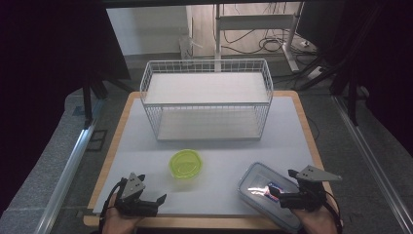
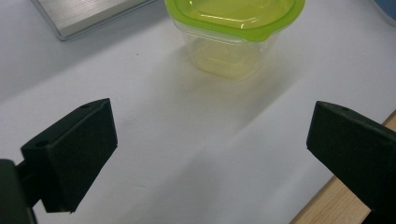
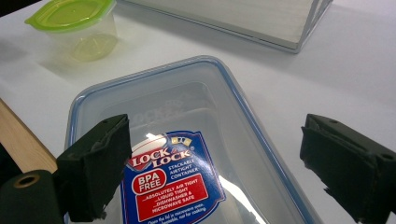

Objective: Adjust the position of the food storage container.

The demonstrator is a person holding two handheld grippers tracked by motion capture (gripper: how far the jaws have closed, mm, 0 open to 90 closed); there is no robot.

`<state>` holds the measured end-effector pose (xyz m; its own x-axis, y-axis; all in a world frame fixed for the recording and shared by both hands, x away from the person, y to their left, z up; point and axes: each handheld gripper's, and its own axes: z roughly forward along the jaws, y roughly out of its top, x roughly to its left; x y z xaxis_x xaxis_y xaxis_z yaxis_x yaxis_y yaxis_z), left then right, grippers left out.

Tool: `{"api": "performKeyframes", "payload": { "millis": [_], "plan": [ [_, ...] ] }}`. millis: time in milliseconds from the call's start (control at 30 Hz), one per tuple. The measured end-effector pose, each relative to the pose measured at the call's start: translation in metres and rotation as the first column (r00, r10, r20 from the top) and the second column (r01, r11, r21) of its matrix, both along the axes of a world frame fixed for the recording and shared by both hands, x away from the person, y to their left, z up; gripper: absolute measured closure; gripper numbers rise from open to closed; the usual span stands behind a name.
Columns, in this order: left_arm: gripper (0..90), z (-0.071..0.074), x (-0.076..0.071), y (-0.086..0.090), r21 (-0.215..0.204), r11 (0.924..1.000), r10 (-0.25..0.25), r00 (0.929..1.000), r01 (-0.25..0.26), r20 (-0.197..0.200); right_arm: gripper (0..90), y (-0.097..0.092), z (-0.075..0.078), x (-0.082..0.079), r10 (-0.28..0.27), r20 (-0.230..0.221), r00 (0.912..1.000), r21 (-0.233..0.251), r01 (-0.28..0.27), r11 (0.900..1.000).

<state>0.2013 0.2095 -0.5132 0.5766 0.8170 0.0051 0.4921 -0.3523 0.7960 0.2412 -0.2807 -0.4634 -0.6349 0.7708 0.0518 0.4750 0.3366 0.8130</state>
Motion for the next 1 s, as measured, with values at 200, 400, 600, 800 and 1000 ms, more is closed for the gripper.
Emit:
{"api": "performKeyframes", "payload": {
  "millis": [200,400,600,800,1000],
  "plan": [
    [4.3,0.0,0.001,-0.001,-0.009,0.9999,-0.006,1.0,0.006,0.001,9.1,0.001,0.0,0.0,-0.007,-0.008,0.9999,0.005,0.007,1.0],
    [6.0,0.0,0.001,-0.007,0.005,0.9998,-0.019,0.9998,0.019,0.008,9.6,0.001,0.0,0.0,-0.013,-0.024,0.9996,-0.007,0.013,0.9999],
    [9.9,0.001,-0.001,-0.01,-0.021,0.9985,-0.05,0.9987,0.05,0.007,15.6,-0.002,0.001,-0.001,-0.017,-0.027,0.9995,0.003,0.017,0.9999],
    [14.6,0.003,-0.002,-0.017,-0.024,0.9966,-0.079,0.9968,0.079,0.01,22.8,-0.003,0.005,-0.003,-0.018,-0.022,0.9996,0.004,0.018,0.9998],
    [38.1,0.013,-0.002,-0.03,-0.098,0.988,-0.118,0.9927,0.12,0.023,27.6,-0.009,0.007,-0.004,-0.042,-0.015,0.999,0.011,0.043,0.999]
  ]
}}
